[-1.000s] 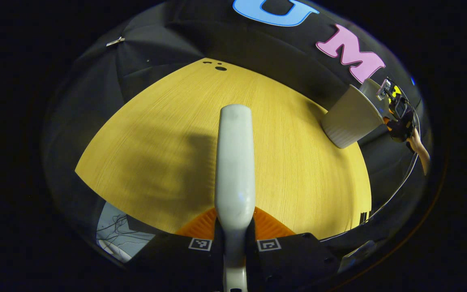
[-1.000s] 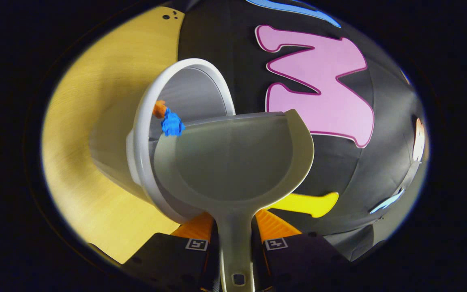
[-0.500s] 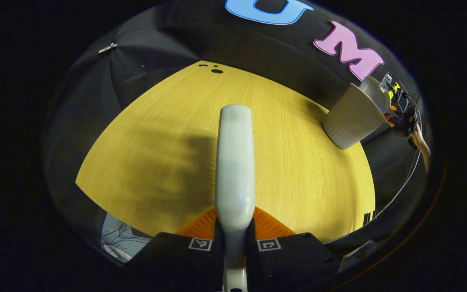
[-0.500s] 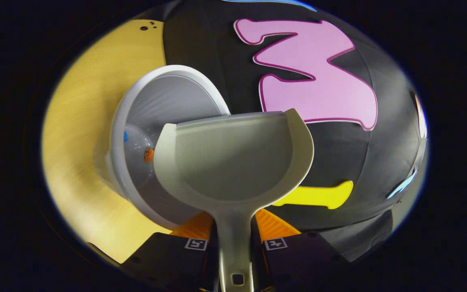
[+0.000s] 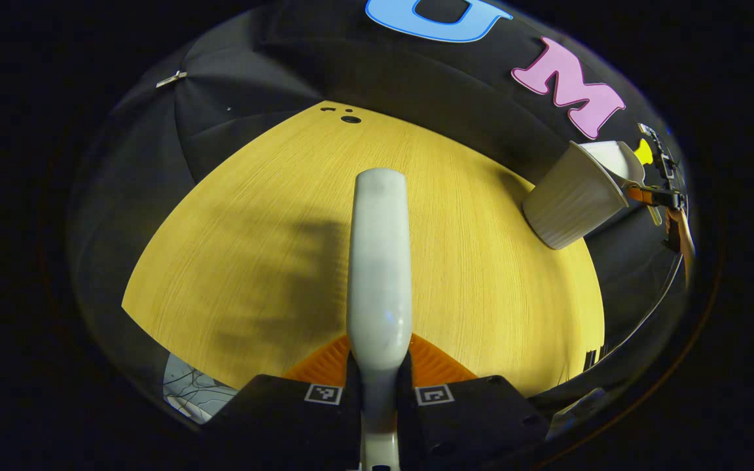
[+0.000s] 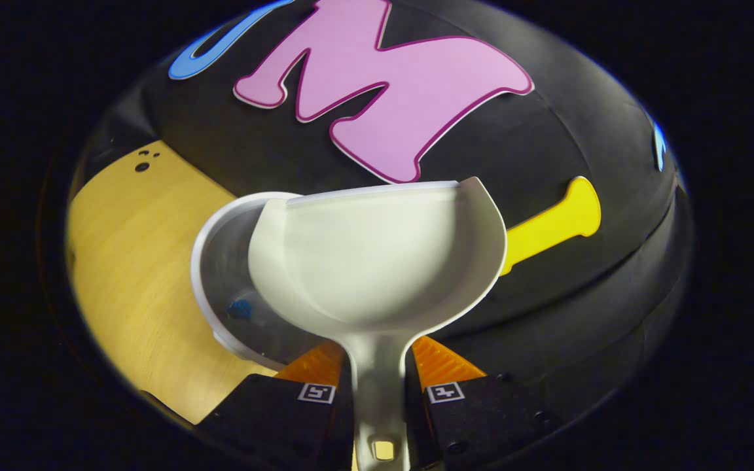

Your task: Pick up the small broom and dustpan from the desktop, sweep the trash into the dustpan with the broom, and then empty the trash into the garbage bin.

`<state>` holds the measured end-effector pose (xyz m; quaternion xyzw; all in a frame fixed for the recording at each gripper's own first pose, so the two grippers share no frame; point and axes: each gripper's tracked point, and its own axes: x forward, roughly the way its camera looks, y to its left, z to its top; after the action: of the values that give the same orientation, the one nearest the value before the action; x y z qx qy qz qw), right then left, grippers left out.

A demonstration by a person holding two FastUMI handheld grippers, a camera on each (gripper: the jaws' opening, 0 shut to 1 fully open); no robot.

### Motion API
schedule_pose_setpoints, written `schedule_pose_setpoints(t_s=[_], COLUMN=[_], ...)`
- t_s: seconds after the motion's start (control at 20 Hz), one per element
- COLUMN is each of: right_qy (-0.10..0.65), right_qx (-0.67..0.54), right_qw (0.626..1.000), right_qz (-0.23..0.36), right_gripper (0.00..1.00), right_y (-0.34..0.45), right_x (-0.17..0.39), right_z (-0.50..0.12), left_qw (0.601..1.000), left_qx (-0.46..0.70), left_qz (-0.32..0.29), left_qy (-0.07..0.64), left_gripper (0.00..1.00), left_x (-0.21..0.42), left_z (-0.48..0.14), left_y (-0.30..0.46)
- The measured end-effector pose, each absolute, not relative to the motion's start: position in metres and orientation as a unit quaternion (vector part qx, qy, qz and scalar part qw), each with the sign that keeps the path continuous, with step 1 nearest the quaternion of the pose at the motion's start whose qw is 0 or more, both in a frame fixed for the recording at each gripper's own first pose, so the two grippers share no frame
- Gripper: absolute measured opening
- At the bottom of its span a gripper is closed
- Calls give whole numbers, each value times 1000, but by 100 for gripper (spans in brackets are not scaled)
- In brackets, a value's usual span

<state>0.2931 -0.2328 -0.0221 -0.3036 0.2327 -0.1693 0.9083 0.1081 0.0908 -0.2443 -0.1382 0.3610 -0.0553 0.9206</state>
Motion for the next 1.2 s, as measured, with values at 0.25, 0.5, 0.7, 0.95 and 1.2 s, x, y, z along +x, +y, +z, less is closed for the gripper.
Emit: schedule_pose_setpoints(t_s=[0.25,0.5,0.7,0.95,1.2], right_qy=[222,206,211,241,293], right_qx=[-173,-107,-69,-67,-42], right_qw=[945,963,971,968,955], right_qz=[-165,-136,-86,-32,6], right_gripper=[35,36,31,35,31], right_y=[-227,-221,-190,-148,-118], right_x=[292,295,294,271,244], right_z=[-15,-16,-26,-51,-82], left_qw=[922,926,928,924,921], left_qx=[-105,-75,-62,-46,-29], left_qz=[-79,-96,-102,-113,-117], left_qy=[364,357,354,361,369], left_gripper=[26,27,27,27,26], left_x=[107,97,81,64,66], left_z=[-240,-231,-233,-246,-262], left_y=[86,84,88,87,84])
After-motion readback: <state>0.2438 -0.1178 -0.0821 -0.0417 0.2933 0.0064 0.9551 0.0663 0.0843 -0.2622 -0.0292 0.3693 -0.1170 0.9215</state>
